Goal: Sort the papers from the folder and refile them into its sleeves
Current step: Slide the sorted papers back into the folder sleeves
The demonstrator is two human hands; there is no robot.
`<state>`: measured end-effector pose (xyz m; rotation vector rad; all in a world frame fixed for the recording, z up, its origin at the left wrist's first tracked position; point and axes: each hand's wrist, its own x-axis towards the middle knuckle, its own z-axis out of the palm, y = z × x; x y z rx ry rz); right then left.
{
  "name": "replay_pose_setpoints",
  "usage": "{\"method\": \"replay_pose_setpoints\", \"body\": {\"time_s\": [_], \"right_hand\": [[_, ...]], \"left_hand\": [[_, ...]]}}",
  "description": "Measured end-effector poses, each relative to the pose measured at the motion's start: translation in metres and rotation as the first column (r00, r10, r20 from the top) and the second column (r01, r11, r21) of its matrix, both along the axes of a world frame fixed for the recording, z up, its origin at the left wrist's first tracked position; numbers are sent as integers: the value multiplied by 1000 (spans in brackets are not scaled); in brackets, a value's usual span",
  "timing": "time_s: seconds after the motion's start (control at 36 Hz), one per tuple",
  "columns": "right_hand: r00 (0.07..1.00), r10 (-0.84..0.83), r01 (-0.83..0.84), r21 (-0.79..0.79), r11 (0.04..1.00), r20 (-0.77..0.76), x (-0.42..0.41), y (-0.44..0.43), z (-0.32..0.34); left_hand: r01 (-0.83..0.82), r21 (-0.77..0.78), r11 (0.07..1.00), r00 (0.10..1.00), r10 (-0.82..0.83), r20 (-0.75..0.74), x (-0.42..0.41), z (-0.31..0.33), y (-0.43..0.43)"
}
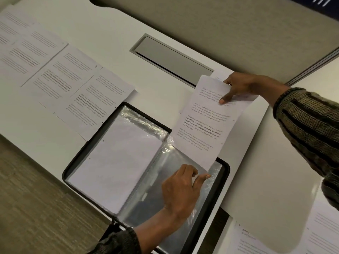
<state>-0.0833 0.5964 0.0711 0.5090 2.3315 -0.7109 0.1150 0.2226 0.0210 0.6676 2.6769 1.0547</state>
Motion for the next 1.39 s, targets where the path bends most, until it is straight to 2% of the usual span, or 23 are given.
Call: {"method": "replay_pose_setpoints", "body": {"time_s": [0.08,0.14,0.25,0.36,0.44,0.67,0.94,1.11,1.39], "right_hand": [[1000,16,-16,12,1000,17,3,-2,-7],[999,31,-31,19,999,27,6,-3,-13],[999,38,-39,43,998,14,15,0,-32],[999,23,-27,85,996,46,21,3,-46],[999,20,-24,77,997,49,22,4,-50],[1000,23,-23,19,1000,-20,11,-1,-46],[996,90,-90,6,996,2,12,-28,-59],[994,104,-104,0,995,26,19,-35,-63],[997,77,-77,-5,997,30,21,-37,-56]], "left_hand": [[-11,-48,999,1000,11,18,-1,-4,0],[21,-136,991,999,-16,34,-2,-12,-4],[196,-339,920,977,-155,145,-8,-26,-14],[325,-423,846,945,-276,175,-8,-46,-26],[371,-435,821,929,-329,172,-6,-61,-30],[344,-476,809,924,-382,19,-7,-69,-37],[388,-513,766,896,-443,17,-2,-76,-46],[509,-492,707,818,-574,22,8,-73,-22],[565,-414,713,777,-629,-23,-31,-47,65]]}}
